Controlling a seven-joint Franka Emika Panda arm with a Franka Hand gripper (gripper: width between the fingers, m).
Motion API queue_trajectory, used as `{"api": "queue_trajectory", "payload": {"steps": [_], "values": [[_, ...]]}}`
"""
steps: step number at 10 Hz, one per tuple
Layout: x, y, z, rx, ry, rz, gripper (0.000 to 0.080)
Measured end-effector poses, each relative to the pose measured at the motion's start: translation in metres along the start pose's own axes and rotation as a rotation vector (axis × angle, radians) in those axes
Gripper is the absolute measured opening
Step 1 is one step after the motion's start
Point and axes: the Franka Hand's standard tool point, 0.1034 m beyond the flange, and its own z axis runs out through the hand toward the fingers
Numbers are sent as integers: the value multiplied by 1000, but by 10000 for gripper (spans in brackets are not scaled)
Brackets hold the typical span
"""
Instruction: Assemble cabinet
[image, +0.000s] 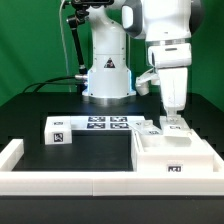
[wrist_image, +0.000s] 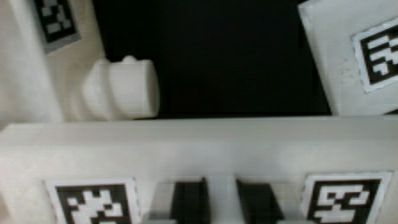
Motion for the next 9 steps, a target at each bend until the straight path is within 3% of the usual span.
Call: {"api": "queue_trajectory", "payload": {"steps": [4,9], "values": [[0,2,0,-1,1,-3,70],[8,41,1,7,4,-4,70]]}}
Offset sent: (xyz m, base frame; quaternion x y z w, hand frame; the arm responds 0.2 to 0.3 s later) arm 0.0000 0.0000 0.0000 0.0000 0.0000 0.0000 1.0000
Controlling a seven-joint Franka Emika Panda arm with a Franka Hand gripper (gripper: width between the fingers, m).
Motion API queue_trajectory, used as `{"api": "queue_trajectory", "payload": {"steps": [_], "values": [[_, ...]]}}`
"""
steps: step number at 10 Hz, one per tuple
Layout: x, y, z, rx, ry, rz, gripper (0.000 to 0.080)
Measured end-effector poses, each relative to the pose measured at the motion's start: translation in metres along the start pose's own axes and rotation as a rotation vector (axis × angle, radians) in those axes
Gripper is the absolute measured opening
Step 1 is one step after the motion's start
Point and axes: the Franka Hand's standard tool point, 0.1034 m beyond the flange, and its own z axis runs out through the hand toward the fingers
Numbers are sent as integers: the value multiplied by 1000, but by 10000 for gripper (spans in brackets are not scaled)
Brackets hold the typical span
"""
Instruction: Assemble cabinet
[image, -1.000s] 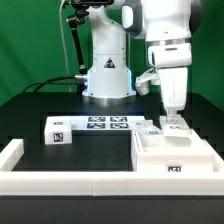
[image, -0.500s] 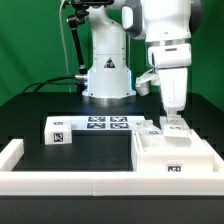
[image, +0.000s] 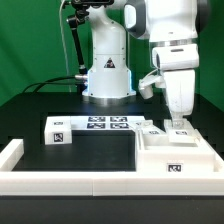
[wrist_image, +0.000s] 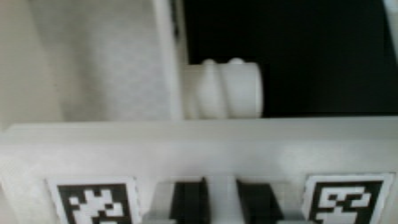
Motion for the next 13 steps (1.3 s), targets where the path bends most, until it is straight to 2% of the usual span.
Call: {"api": "queue_trajectory", "payload": {"steps": [2,4,8,11,13], "values": [[1,15,0,5,-1,8,71],[1,31,1,-8,5,19,71],[0,53,1,-28,15,20,71],[-1,63,1,-37,19,20,74],[0,64,1,-17,10,17,74]]}}
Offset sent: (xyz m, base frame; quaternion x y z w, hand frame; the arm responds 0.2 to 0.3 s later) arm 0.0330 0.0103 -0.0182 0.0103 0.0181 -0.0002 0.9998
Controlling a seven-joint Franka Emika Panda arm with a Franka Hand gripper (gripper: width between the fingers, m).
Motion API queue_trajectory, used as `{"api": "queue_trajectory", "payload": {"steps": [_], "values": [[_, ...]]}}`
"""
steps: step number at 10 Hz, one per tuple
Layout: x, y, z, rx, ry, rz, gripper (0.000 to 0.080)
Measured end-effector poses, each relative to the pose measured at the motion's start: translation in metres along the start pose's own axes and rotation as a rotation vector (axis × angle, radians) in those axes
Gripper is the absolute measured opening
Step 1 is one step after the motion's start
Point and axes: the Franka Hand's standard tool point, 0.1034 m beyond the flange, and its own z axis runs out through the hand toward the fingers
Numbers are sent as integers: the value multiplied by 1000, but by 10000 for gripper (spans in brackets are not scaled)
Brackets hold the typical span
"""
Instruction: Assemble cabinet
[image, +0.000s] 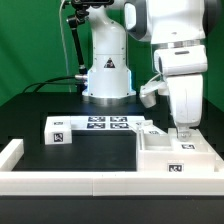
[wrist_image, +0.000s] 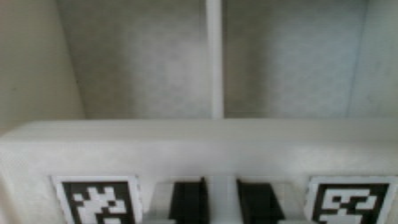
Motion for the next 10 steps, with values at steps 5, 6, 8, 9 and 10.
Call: {"api": "queue_trajectory", "payload": {"steps": [5,6,8,9,10], "values": [[4,-1,-2,0,-6,-15,267],[5,0,-5,-4,-6,-17,434],[10,0,-15,-20,-7,0,603],[11,-6,-22,-36,-5,36,603],[10,-15,-29,-45,-8,62,757]]}}
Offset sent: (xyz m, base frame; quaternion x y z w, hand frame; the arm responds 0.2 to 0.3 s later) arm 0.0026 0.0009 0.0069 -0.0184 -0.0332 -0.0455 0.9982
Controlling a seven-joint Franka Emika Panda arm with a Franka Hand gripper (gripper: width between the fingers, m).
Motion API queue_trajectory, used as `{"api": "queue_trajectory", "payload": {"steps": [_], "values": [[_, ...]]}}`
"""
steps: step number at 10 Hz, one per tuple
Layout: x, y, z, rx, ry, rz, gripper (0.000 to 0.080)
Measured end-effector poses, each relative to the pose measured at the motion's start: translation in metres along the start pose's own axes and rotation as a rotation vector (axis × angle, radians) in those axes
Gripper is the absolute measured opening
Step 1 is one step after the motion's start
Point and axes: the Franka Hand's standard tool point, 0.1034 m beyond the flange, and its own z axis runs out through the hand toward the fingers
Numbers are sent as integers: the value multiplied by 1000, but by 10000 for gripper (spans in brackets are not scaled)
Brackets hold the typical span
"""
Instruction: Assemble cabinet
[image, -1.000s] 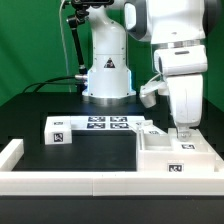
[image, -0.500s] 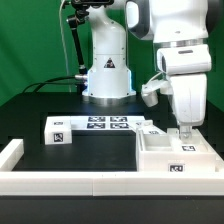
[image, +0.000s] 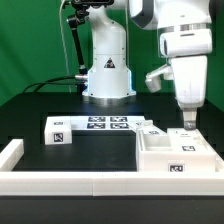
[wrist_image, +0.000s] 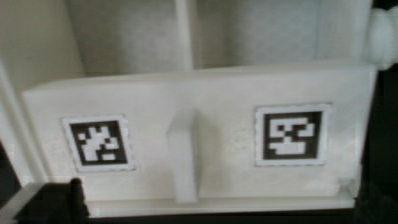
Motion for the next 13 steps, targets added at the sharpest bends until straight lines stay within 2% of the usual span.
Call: {"api": "queue_trajectory", "payload": {"steps": [2,4,5,9,10,11,13], "values": [[-3,-24,-14,-28,2,102,787],[-3,-62,-26,-48,5,187,797],[-5,-78,-28,-37,-5,190,797],[-12,-108,-27,-57,4,85,797],[-9,-118,-24,-56,3,-7,797],[-7,-126,-21,-39,-4,5,797],[-9,-128,-19,-37,-4,6,797]]}}
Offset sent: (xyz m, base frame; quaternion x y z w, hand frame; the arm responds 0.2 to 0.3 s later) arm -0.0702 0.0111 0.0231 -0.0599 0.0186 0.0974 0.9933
